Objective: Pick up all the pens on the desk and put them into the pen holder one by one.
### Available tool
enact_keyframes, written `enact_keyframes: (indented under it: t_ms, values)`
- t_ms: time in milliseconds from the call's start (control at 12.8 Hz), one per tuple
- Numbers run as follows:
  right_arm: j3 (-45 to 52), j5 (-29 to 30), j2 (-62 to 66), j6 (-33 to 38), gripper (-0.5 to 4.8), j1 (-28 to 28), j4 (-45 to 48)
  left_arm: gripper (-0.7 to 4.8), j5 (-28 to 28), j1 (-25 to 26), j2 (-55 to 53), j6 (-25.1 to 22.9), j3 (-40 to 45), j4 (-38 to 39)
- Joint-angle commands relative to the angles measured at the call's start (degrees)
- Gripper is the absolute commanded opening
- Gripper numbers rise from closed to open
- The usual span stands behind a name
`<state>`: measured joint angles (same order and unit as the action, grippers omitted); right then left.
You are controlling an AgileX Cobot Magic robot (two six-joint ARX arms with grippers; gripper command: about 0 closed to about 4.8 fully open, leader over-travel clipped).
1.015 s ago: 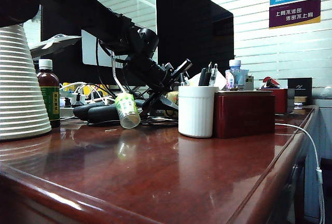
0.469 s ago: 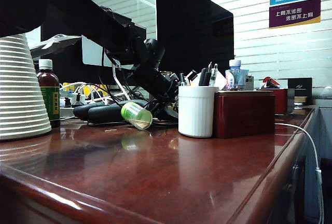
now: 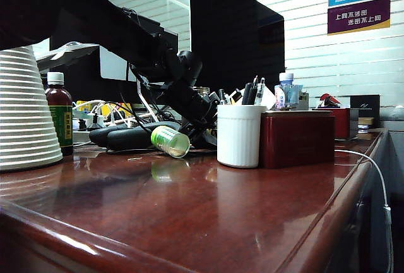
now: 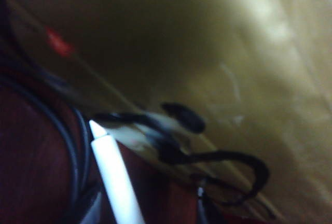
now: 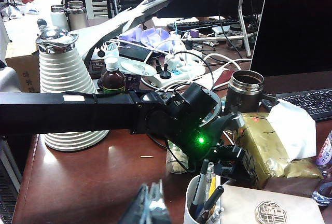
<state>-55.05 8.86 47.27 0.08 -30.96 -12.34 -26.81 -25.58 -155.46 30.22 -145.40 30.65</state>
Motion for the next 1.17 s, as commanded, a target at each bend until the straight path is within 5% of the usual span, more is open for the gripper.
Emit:
enact_keyframes:
  t_ms: [78, 1171]
  values:
    - [-0.2, 0.2, -0.1, -0.1, -0.05, 0.0, 2.0, 0.73, 1.3, 0.0, -0.8, -4.0, 0.0, 2.3]
    - [-0.2, 0.2, -0.1, -0.2, -0.06, 0.0, 2.3, 0.20, 0.2, 0.6, 2.0, -4.1, -1.1, -3.3]
